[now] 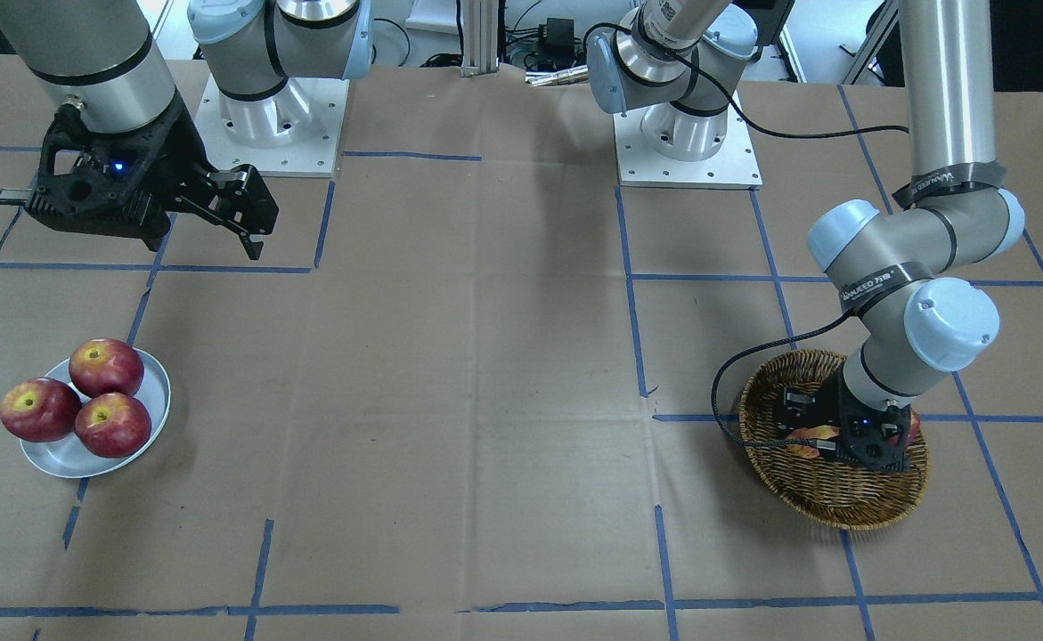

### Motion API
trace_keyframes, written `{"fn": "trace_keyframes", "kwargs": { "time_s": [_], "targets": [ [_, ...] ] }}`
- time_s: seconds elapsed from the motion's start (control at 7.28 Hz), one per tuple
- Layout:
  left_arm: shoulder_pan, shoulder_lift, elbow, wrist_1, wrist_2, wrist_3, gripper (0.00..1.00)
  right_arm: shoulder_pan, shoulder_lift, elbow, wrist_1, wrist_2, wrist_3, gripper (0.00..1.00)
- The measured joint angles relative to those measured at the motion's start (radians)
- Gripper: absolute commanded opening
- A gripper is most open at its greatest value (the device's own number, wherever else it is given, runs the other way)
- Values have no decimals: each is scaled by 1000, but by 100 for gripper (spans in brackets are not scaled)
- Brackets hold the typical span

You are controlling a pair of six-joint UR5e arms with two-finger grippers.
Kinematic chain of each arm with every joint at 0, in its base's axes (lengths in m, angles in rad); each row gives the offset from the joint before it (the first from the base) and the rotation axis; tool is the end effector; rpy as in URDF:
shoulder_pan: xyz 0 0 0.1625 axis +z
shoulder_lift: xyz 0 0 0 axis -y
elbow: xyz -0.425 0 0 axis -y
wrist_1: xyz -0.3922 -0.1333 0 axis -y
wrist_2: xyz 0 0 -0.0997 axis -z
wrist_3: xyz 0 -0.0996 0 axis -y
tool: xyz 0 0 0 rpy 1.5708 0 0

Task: Transfer apple from basket to plate
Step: 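Lower the left gripper and close it on the yellow-red apple, then lift the apple with the left gripper and carry it toward the table center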

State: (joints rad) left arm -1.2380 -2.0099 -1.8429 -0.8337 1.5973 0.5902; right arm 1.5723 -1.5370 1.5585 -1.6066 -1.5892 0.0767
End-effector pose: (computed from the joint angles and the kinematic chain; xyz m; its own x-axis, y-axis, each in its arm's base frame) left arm 0.0660 -0.5909 0.1942 -0.9665 0.2540 -0.0364 0.2544 0.9671 -0.0068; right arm 0.1322 -0.5074 0.4807 -0.9970 0.0754 0.0173 0.0751 0.9971 -0.0157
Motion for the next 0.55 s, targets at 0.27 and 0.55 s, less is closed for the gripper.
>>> {"fn": "trace_keyframes", "kwargs": {
  "time_s": [0.27, 0.55],
  "targets": [
    [-20, 26, -1, -9, 2, -42, 66, 0, 0, 0, 0, 0, 0, 100],
    [-81, 97, 1, -76, 4, -168, 66, 0, 0, 0, 0, 0, 0, 100]
  ]
}}
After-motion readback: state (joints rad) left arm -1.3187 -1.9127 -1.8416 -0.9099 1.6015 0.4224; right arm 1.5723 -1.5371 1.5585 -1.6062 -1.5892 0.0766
